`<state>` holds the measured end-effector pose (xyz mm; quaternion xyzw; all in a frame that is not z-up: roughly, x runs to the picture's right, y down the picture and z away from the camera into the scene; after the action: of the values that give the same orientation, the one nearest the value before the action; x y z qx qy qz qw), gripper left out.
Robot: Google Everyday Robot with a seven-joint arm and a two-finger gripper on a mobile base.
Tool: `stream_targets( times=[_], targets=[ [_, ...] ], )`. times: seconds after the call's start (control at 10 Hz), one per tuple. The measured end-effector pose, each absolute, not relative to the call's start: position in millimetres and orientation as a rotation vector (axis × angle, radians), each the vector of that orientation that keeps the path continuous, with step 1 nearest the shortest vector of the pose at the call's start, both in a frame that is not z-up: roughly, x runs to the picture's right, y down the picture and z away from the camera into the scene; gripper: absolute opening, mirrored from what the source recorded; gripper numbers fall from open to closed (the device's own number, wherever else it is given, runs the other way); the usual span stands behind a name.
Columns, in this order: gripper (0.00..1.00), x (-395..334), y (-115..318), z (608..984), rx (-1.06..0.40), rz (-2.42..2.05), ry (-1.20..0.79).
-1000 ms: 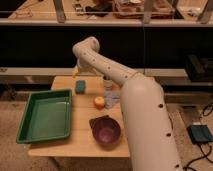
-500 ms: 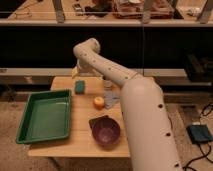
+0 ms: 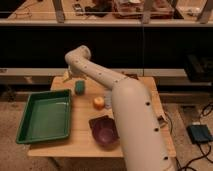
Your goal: Wipe table surface with sponge
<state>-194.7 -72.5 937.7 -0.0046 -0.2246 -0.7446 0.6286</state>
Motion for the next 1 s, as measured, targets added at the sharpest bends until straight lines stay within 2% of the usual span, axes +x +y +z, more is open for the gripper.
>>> stream_targets(
  times=[0.4, 1.0],
  targets=[
    [0.8, -207, -67, 979, -0.052, -1.635, -0.512],
    [0.8, -196, -53, 1008, -0.104, -1.575, -0.5]
  ],
)
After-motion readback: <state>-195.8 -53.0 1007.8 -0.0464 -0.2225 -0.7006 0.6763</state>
